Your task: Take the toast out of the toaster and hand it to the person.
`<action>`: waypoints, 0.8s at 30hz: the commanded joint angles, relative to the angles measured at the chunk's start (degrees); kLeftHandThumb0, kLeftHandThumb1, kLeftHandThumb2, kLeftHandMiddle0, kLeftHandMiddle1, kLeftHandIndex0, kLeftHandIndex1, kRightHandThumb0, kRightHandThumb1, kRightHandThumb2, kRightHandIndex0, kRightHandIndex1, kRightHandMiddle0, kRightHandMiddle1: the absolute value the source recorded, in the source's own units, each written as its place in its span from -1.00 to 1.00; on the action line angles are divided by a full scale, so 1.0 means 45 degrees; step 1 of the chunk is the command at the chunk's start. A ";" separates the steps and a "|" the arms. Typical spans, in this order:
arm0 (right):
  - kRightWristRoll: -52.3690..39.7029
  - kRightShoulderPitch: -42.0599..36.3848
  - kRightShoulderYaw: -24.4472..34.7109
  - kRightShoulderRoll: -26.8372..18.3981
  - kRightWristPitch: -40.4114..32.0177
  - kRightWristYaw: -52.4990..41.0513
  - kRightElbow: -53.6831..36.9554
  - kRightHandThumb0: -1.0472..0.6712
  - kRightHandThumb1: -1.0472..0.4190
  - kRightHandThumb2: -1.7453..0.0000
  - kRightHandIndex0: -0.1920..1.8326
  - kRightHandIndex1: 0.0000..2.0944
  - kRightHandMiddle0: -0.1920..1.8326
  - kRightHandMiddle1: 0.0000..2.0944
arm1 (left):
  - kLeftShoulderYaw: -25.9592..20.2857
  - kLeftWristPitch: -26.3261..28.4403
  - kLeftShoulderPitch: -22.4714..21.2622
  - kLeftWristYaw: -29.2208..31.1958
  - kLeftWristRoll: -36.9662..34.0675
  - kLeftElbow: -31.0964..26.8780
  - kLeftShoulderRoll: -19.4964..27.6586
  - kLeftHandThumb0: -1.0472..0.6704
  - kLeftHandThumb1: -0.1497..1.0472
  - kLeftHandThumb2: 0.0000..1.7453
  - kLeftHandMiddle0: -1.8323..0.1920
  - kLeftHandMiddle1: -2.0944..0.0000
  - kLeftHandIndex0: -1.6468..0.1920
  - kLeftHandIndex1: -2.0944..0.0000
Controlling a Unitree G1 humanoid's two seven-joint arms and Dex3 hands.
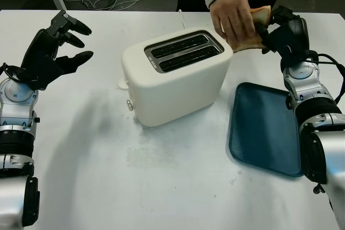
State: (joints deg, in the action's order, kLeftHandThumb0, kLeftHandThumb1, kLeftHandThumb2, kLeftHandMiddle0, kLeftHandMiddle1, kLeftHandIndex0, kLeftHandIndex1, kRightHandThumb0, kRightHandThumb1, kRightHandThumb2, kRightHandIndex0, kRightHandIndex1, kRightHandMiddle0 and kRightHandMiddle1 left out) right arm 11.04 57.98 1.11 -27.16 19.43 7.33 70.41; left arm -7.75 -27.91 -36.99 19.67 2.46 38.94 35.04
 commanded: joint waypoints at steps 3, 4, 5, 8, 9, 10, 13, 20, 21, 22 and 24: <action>0.0008 0.0085 0.0033 0.0029 0.0148 0.0081 0.0053 -0.23 -0.83 0.60 0.10 0.67 -0.12 0.67 | 0.0000 -0.0108 -0.0005 -0.0127 0.0080 -0.0077 0.0165 -1.00 0.79 -0.57 0.81 -0.55 0.79 -0.43; 0.0001 0.0096 0.0039 0.0035 0.0080 0.0088 0.0053 -0.24 -0.83 0.60 0.10 0.67 -0.12 0.67 | -0.0005 -0.0120 -0.0003 -0.0099 0.0050 -0.0071 0.0163 -1.00 0.79 -0.57 0.81 -0.56 0.79 -0.43; -0.0060 0.0099 0.0089 0.0049 0.0065 0.0048 0.0055 -0.24 -0.83 0.60 0.10 0.67 -0.12 0.67 | -0.0016 -0.0150 -0.0007 -0.0080 0.0021 -0.0037 0.0160 -1.00 0.79 -0.57 0.81 -0.56 0.79 -0.43; -0.0324 0.0086 0.0325 0.0102 0.0111 -0.0098 0.0055 -0.24 -0.83 0.61 0.10 0.67 -0.12 0.67 | -0.0032 -0.0103 0.0013 -0.0092 0.0013 -0.0050 0.0165 -1.00 0.79 -0.58 0.81 -0.55 0.79 -0.43; -0.0426 0.0092 0.0417 0.0127 0.0079 -0.0155 0.0054 -0.24 -0.83 0.62 0.10 0.67 -0.12 0.67 | -0.0031 -0.0069 0.0023 -0.0092 0.0018 -0.0078 0.0172 -1.00 0.79 -0.58 0.81 -0.55 0.79 -0.43; -0.0567 0.0100 0.0536 0.0160 0.0040 -0.0260 0.0048 -0.25 -0.83 0.62 0.09 0.67 -0.13 0.67 | -0.0016 -0.0032 0.0035 -0.0113 0.0060 -0.0118 0.0193 -1.00 0.79 -0.58 0.81 -0.55 0.79 -0.42; -0.1022 0.0078 0.0944 0.0242 0.0108 -0.0772 0.0009 -0.26 -0.83 0.62 0.10 0.67 -0.11 0.67 | -0.0001 -0.0049 0.0052 -0.0145 0.0120 -0.0173 0.0227 -1.00 0.79 -0.57 0.81 -0.55 0.79 -0.42; -0.1520 -0.0344 0.1145 -0.0084 0.1084 -0.3642 -0.0554 -0.64 -0.79 0.97 -0.56 -0.23 -0.48 -0.51 | -0.0023 0.0048 -0.0018 0.0000 -0.0064 -0.0108 0.0139 -1.00 0.79 -0.60 0.81 -0.53 0.79 -0.42; -0.1468 -0.0452 0.0979 -0.0259 0.1324 -0.4473 -0.0726 -0.73 -0.76 0.98 -0.68 -0.61 -0.64 -0.75 | -0.0016 0.0020 -0.0030 -0.0003 -0.0055 -0.0100 0.0132 -1.00 0.79 -0.60 0.81 -0.53 0.79 -0.42; -0.1486 -0.0561 0.0899 -0.0370 0.1457 -0.5051 -0.0906 -0.81 -0.71 0.99 -0.76 -0.84 -0.74 -0.90 | -0.0006 0.0006 -0.0038 -0.0005 -0.0039 -0.0098 0.0134 -1.00 0.79 -0.60 0.81 -0.53 0.79 -0.42; -0.1517 -0.0793 0.0869 -0.0429 0.1582 -0.5417 -0.1312 -0.88 -0.67 1.00 -0.80 -0.96 -0.79 -0.97 | 0.0008 -0.0002 -0.0056 -0.0014 -0.0009 -0.0084 0.0143 -1.00 0.79 -0.59 0.81 -0.54 0.79 -0.42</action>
State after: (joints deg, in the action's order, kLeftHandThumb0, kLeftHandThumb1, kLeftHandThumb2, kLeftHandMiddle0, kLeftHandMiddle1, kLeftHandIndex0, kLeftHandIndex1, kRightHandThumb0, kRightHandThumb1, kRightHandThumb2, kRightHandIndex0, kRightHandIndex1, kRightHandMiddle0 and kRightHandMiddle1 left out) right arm 4.43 55.67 5.26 -28.20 25.03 -16.09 65.76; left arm -7.74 -27.84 -36.99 19.57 2.45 38.73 35.15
